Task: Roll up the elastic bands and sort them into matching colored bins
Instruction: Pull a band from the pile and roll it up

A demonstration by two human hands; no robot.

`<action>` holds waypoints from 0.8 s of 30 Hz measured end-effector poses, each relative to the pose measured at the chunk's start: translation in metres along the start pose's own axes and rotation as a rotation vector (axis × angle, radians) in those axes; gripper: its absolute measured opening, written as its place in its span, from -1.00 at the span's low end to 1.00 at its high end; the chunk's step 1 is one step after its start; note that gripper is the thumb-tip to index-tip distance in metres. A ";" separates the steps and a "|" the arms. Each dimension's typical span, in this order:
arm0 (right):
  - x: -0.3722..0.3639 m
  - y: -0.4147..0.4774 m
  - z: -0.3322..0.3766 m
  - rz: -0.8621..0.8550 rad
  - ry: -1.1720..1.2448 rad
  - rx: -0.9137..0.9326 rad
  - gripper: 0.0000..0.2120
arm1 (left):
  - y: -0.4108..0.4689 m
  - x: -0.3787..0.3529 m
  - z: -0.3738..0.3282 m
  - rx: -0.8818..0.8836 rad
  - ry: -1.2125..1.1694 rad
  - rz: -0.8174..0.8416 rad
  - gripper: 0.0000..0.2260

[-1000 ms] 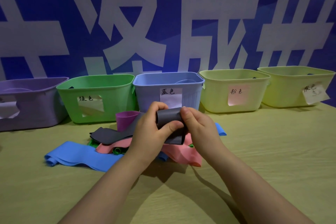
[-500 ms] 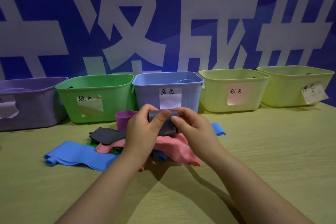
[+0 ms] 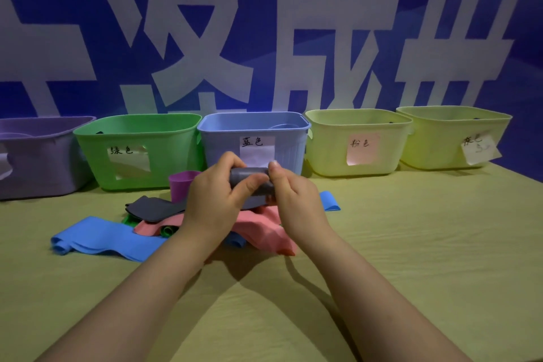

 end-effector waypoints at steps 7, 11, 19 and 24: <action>0.059 0.012 0.004 0.010 0.305 -0.076 -0.80 | 0.028 -0.040 -0.035 0.126 -0.318 0.079 -0.76; 0.129 0.011 -0.010 -0.020 0.348 -0.053 -0.83 | 0.040 -0.086 -0.081 0.040 -0.345 0.196 -0.76; 0.248 0.014 -0.059 -0.057 0.082 -0.111 -0.74 | 0.056 -0.204 -0.143 -0.060 -0.420 0.403 -0.82; 0.302 0.028 -0.097 -0.100 -0.267 -0.094 -0.69 | 0.078 -0.268 -0.160 -0.106 -0.278 0.552 -0.75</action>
Point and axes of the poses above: each hand's wrist, its own y-axis towards the middle knuckle, its own x-axis out of the back of the hand, z = x × y, the point moved 4 cm from there along y, towards the middle knuckle, and after that the axes turned 6 degrees about x, right-handed, at the moved point
